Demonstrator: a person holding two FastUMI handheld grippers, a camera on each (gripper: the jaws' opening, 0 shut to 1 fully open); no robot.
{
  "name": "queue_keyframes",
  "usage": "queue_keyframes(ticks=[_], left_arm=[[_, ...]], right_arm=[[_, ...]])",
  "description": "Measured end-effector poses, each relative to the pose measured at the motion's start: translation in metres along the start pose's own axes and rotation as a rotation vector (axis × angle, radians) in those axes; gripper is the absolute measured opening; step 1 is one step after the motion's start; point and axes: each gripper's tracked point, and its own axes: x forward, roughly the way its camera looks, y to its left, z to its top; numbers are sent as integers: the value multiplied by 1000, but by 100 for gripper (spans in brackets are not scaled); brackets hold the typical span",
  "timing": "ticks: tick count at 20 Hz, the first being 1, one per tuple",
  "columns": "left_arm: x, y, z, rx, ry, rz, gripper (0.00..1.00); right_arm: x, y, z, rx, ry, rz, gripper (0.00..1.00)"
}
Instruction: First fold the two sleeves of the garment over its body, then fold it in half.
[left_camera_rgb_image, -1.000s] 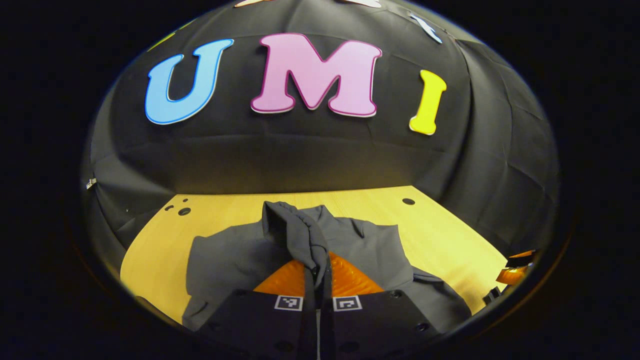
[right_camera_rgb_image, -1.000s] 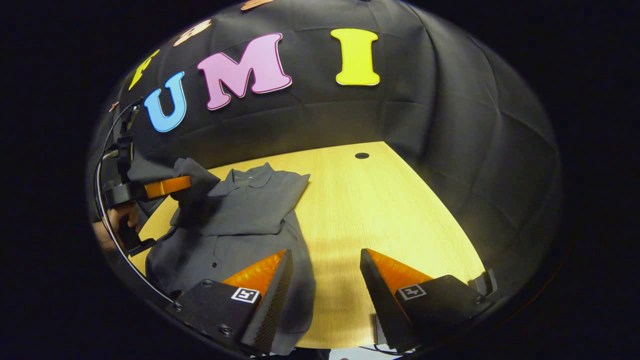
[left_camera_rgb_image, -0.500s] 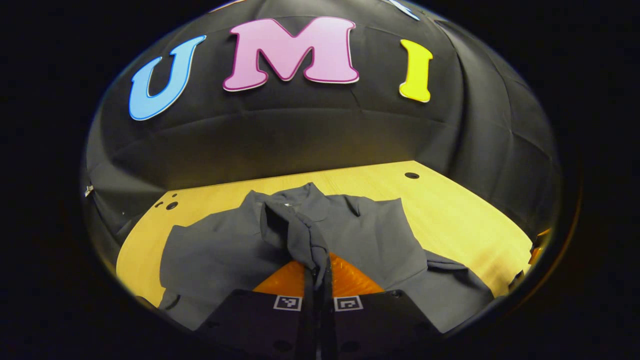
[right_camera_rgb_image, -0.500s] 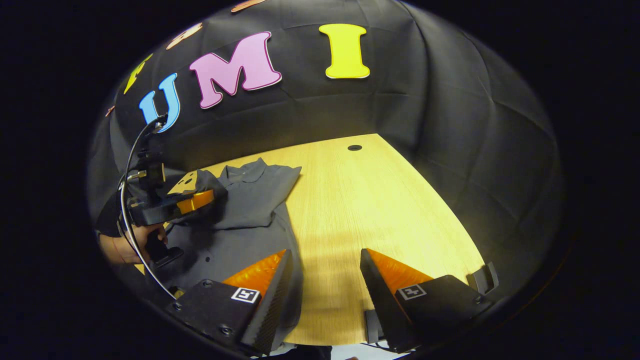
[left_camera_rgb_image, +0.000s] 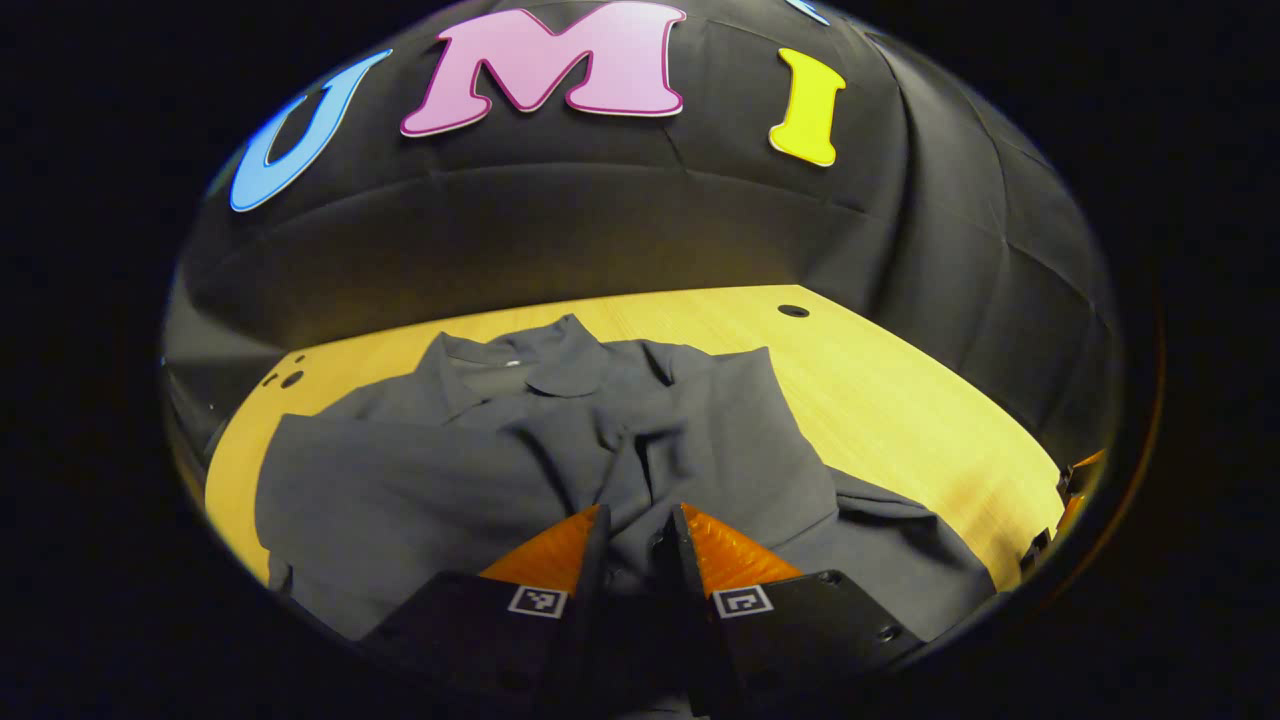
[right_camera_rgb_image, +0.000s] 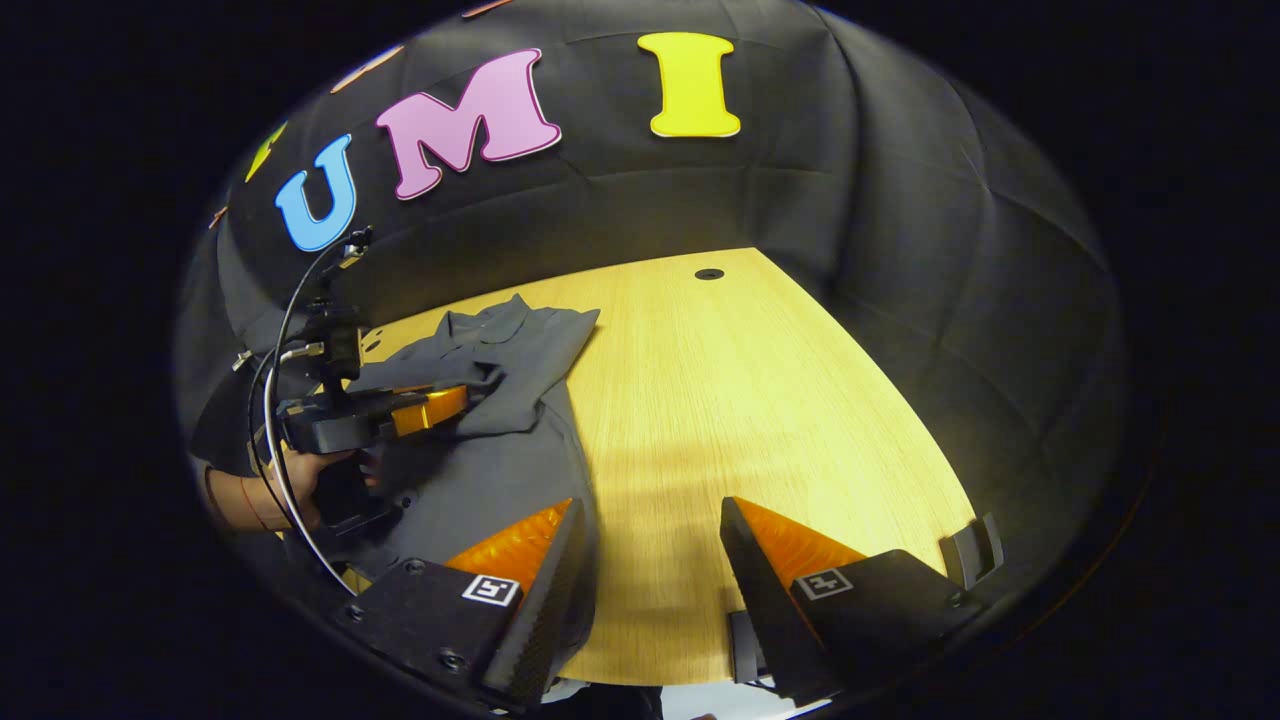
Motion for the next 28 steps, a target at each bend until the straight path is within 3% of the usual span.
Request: queue_keyframes(ticks=[2,5,7,14,17,20,28], left_arm=[[0,-7,-1,-6,-7,-21,54],[-12,-13,4,-27,-26,-39,89],[-24,-14,6,-47,-35,-51,97],[-103,33,13,-145,-71,-37,97],[-143,81,8,-149,-93,19,93],[-179,123,-10,-160,-82,69,96],[-252,220,-92,-192,36,243,96]], right_arm=[[2,3,1,-5,-2,5,84],[2,7,0,-2,2,8,84],[1,12,-1,-3,4,9,84],[-5,39,-11,-31,33,40,93],[-7,48,-24,-41,63,37,97],[-11,57,-35,-54,88,31,97],[-14,68,-68,-55,153,-19,98]])
